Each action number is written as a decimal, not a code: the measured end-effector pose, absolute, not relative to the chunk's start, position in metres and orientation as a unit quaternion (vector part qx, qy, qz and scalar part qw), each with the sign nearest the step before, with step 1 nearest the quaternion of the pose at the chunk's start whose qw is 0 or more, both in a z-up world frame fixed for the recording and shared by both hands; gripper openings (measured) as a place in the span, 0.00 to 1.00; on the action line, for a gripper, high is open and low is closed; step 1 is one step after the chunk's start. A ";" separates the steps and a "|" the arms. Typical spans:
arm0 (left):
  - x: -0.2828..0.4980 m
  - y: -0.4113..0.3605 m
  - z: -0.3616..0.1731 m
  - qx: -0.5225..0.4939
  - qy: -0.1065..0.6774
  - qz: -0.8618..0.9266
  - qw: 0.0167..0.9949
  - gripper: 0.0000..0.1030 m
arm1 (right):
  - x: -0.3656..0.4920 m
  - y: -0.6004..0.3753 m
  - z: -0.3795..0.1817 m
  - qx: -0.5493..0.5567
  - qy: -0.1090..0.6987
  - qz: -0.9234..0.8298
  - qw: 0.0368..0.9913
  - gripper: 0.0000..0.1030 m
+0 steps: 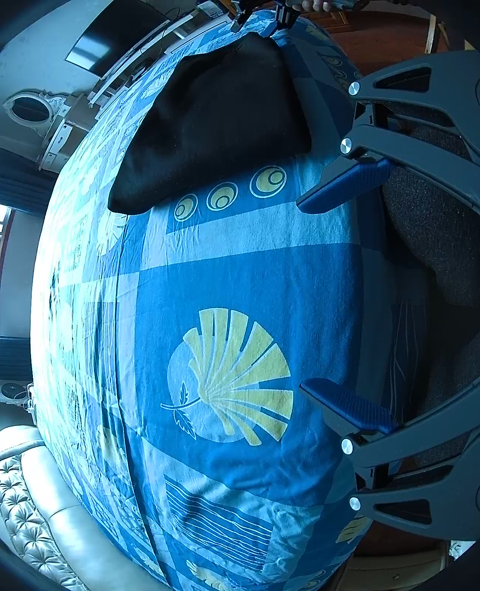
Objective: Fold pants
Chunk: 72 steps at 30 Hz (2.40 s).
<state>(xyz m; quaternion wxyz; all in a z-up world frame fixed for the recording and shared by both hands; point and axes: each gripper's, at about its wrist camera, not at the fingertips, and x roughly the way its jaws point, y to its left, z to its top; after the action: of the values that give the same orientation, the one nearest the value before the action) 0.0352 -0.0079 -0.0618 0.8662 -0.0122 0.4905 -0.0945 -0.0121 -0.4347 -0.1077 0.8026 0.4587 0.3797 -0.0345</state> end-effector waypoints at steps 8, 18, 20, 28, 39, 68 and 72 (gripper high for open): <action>0.047 -0.025 -0.066 -0.102 0.521 -0.164 0.831 0.88 | -0.017 -0.440 -0.124 0.523 0.358 0.020 0.773 0.71; 0.089 -0.072 -0.093 -0.211 0.563 -0.277 0.749 0.88 | 0.008 -0.407 -0.132 0.494 0.401 0.065 0.769 0.74; 0.097 -0.079 -0.102 -0.232 0.576 -0.287 0.729 0.88 | 0.010 -0.403 -0.132 0.491 0.404 0.066 0.769 0.75; 0.107 -0.105 -0.114 -0.220 0.586 -0.298 0.721 0.49 | 0.020 -0.381 -0.129 0.435 0.425 0.051 0.792 0.53; 0.097 -0.109 -0.081 -0.118 0.554 -0.268 0.780 0.31 | 0.030 -0.357 -0.120 0.432 0.421 0.063 0.795 0.42; 0.081 -0.015 -0.072 -0.107 0.530 -0.186 0.821 0.34 | 0.070 -0.265 -0.128 0.414 0.456 0.123 0.779 0.42; 0.079 -0.008 -0.074 -0.110 0.530 -0.186 0.820 0.34 | 0.068 -0.267 -0.129 0.416 0.455 0.124 0.778 0.42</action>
<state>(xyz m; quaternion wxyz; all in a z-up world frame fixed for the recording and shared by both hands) 0.0787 -0.0084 -0.0744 0.8200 -0.1104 0.5301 -0.1855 0.0681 -0.2665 -0.1286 0.7777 0.4155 0.4551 0.1241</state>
